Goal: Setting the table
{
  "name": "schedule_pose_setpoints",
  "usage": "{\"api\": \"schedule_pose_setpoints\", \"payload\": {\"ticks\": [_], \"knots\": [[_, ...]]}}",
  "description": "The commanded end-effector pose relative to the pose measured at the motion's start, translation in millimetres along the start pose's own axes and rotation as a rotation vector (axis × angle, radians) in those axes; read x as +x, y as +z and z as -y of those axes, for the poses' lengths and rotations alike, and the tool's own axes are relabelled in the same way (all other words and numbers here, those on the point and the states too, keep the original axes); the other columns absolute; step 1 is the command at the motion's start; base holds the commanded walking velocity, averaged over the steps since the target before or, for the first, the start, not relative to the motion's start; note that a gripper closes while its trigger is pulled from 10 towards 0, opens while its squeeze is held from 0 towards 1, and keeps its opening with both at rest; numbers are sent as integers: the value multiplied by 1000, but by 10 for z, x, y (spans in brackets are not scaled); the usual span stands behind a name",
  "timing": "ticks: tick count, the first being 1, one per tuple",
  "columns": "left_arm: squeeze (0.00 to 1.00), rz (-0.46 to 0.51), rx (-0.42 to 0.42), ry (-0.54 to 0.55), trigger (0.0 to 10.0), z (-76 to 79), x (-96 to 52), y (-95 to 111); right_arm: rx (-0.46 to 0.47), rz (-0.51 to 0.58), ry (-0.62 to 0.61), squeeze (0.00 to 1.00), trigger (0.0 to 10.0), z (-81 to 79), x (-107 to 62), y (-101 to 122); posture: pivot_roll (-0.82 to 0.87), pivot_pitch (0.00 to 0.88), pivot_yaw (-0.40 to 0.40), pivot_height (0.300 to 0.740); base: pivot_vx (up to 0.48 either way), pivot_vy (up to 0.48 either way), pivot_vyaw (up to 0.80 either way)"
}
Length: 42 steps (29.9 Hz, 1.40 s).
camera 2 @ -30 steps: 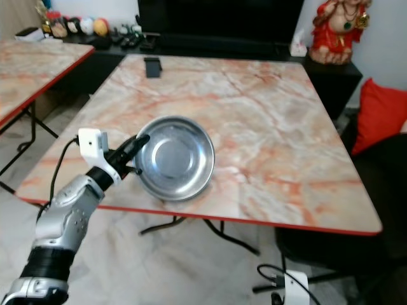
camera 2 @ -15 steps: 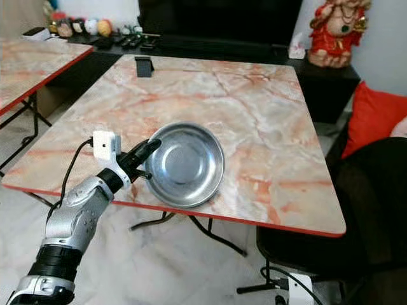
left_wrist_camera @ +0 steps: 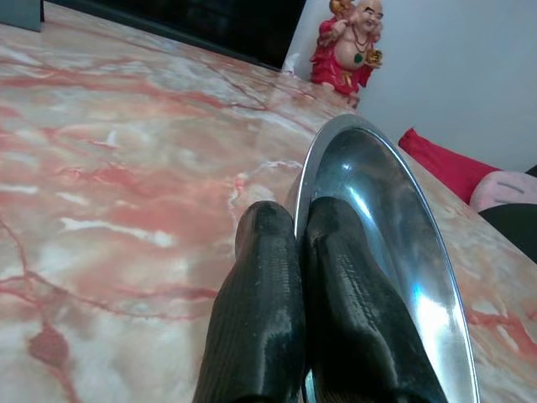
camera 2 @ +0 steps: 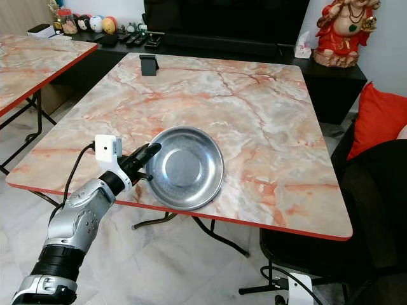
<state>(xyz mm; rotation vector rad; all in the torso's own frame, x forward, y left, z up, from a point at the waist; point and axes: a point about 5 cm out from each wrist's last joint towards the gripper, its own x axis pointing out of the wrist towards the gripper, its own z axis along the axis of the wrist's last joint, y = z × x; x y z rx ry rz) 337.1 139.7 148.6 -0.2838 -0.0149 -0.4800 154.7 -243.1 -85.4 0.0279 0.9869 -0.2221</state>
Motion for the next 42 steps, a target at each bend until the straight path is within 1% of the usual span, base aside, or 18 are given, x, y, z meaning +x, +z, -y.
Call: {"api": "schedule_pose_setpoints", "payload": {"ticks": [1,5,13,15,18,21,24,32,38,42], "knots": [[0,27,-6,-10,10000,28,51,64,7,-14,-3,0,10000,23,-7,-31,72,0,-51,727,0,0,-594],[0,28,-6,-10,10000,24,51,68,2,-12,-4,0,10000,23,-7,-29,71,0,-48,727,0,0,-589],[0,39,-18,3,10000,12,62,88,-9,-9,1,0,10000,7,-7,-32,73,0,-47,727,0,0,0],[0,38,-27,6,10000,23,66,76,-10,-9,2,0,10000,4,-6,-33,75,0,-46,727,0,0,0],[0,30,-33,-13,10000,83,67,48,-13,-10,5,0,10000,0,-6,-35,77,0,-47,727,0,0,0],[0,32,-37,-8,10000,78,64,49,-12,-10,5,0,10000,-2,-6,-35,75,0,-46,727,0,0,0],[0,35,-52,-1,10000,71,61,49,-11,-9,6,0,10000,-5,-5,-33,74,0,-46,727,266,0,0],[0,38,-52,4,10000,55,56,61,-16,-11,9,0,10000,-6,-4,-25,78,0,-50,727,323,0,0],[0,40,-52,-17,10000,113,61,57,-17,-9,11,0,10000,-5,-2,-16,79,0,-54,727,324,0,0],[0,40,-59,-19,10000,120,63,58,-17,-8,8,0,10000,-2,-2,-12,78,0,-54,727,0,0,0]]}}
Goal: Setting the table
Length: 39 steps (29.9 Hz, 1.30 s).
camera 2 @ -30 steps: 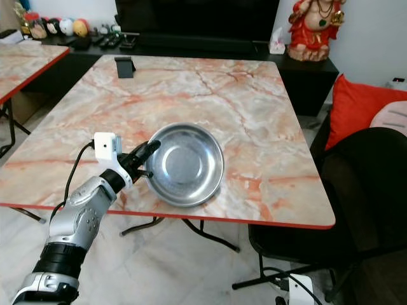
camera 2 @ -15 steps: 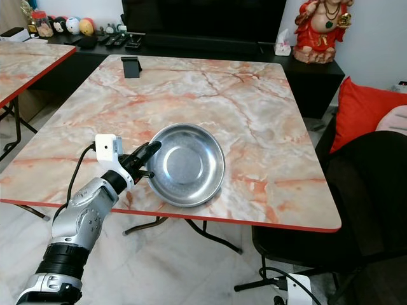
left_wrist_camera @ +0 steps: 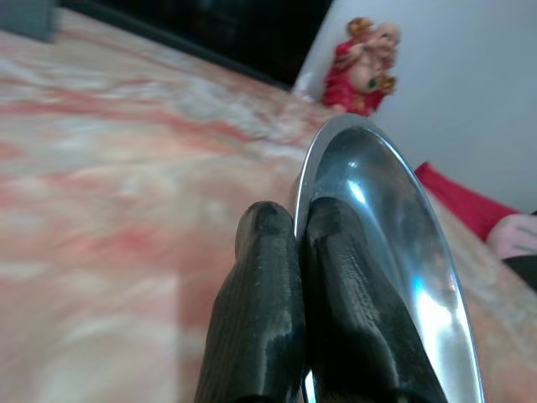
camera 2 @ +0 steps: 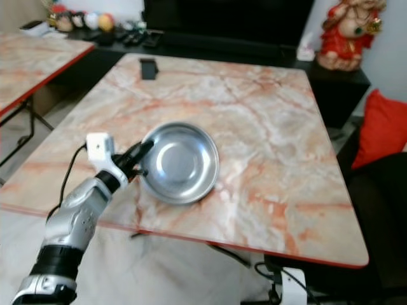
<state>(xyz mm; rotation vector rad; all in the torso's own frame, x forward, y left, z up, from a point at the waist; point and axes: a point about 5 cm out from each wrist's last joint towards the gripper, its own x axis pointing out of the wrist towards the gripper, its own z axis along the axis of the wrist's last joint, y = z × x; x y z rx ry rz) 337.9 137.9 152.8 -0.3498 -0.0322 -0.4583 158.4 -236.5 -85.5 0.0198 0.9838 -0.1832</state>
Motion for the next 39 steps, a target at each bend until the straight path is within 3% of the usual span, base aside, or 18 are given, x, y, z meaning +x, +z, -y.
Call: {"api": "schedule_pose_setpoints", "payload": {"ticks": [1,10,16,19,39], "knots": [[0,1,-9,-37,10000,94,41,14,7,-12,-21,0,10000,69,-13,-34,76,0,-53,727,0,0,0],[0,-3,-129,-58,10000,68,-73,47,2,-12,-16,0,10000,69,-12,-26,84,0,-56,727,0,0,0],[0,-40,-109,-73,10000,80,-153,15,-3,-13,-15,0,10000,73,-12,-25,87,0,-58,727,0,0,0],[0,-53,-163,-73,10000,110,-194,12,-4,-14,-14,0,10000,73,-12,-25,89,0,-58,727,0,0,0],[0,-260,-182,171,10000,-148,-365,-259,-20,-23,2,0,10000,64,-10,-25,96,0,-54,727,0,0,0]]}}
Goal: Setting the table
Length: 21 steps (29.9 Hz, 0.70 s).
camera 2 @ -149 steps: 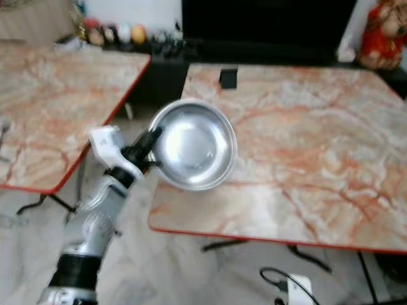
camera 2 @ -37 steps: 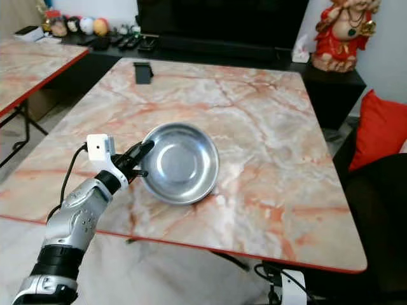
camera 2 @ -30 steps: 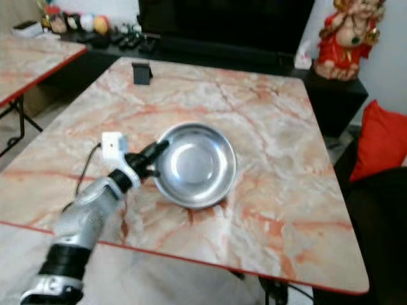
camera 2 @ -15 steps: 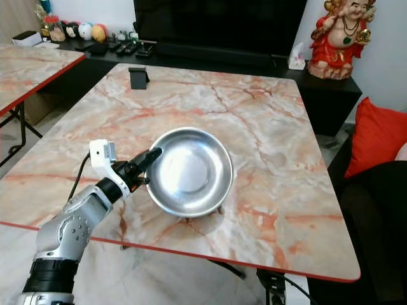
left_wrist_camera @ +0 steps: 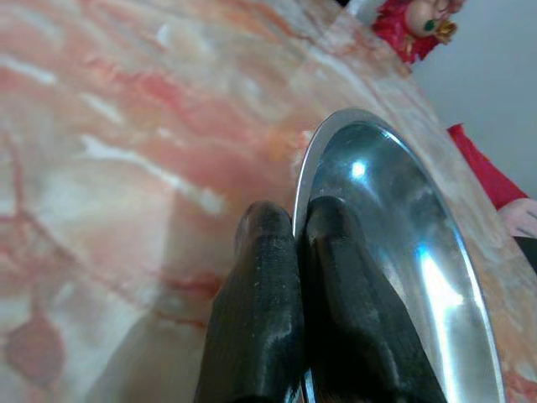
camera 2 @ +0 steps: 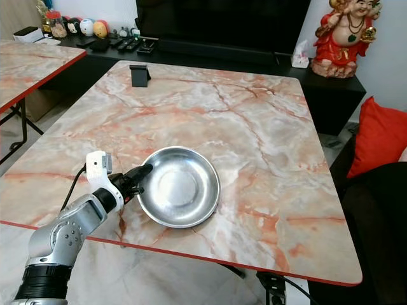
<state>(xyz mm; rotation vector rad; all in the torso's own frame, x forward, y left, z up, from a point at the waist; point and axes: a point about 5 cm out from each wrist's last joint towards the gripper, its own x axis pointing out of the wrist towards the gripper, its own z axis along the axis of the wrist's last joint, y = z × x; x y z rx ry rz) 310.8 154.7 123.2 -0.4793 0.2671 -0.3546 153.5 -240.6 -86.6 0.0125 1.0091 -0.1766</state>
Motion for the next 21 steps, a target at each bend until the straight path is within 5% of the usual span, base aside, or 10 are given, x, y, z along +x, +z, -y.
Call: {"api": "schedule_pose_setpoints", "payload": {"ticks": [1,13,14,15,16,17,18,19,21], "knots": [[0,-22,7,28,10000,-41,-8,-24,-9,1,1,0,10000,17,1,16,96,0,-54,727,0,0,0],[0,-48,4,75,10000,-77,8,-81,-9,-3,4,0,10000,12,-2,-2,92,0,-49,727,0,0,0],[110,-52,7,73,10000,-71,12,-90,-9,-4,4,0,10000,13,-2,-5,92,0,-49,727,0,0,0],[110,-54,9,71,10000,-70,13,-92,-9,-4,4,0,10000,13,-3,-5,92,0,-49,727,0,0,0],[412,-55,15,71,10000,-68,13,-96,-9,-4,4,0,10000,13,-3,-6,93,0,-49,727,0,0,0],[412,-56,19,71,10000,-67,13,-99,-9,-5,4,0,10000,14,-3,-8,93,0,-49,727,0,0,0],[686,-61,25,75,10000,-67,15,-109,-8,-5,4,0,10000,14,-3,-9,93,0,-49,727,0,0,0],[812,-65,27,76,10000,-68,17,-114,-8,-5,5,0,10000,14,-3,-9,93,0,-49,727,0,0,0],[835,-69,31,84,10000,-75,14,-122,-5,-6,4,0,10000,14,-4,-13,90,0,-51,727,0,0,0]]}}
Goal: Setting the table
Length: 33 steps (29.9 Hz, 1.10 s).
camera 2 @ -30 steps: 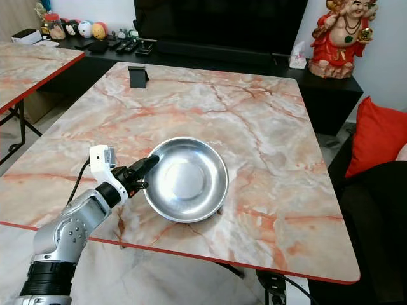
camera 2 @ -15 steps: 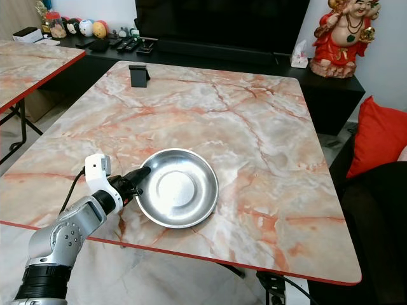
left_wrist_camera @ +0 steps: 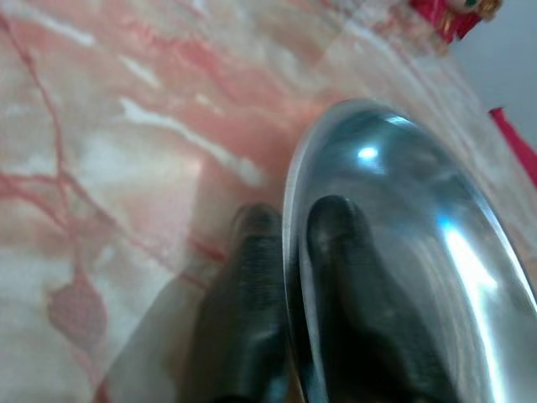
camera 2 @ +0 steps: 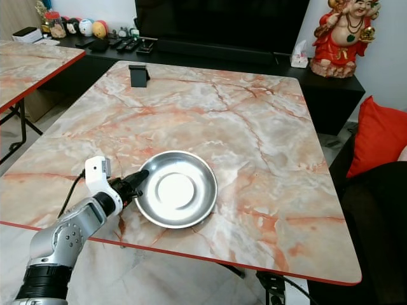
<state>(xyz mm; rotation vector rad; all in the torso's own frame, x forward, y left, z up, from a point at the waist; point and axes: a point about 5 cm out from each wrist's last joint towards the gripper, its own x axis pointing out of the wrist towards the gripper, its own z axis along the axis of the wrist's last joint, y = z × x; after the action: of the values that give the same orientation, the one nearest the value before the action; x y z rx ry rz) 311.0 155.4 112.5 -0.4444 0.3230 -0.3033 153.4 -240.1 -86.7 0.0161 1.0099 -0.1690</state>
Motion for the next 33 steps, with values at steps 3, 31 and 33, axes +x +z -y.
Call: {"api": "schedule_pose_setpoints", "payload": {"ticks": [3,31,33], "knots": [[812,-24,11,30,10000,-26,3,-37,1,-6,-8,0,10000,19,-4,-15,90,0,-51,727,0,0,0],[0,308,650,118,10000,20,-109,256,20,15,-19,0,10000,19,-3,6,80,0,-59,727,0,0,0],[0,317,646,127,10000,18,-110,245,22,15,-23,0,10000,22,-4,3,81,0,-60,727,0,0,0]]}}
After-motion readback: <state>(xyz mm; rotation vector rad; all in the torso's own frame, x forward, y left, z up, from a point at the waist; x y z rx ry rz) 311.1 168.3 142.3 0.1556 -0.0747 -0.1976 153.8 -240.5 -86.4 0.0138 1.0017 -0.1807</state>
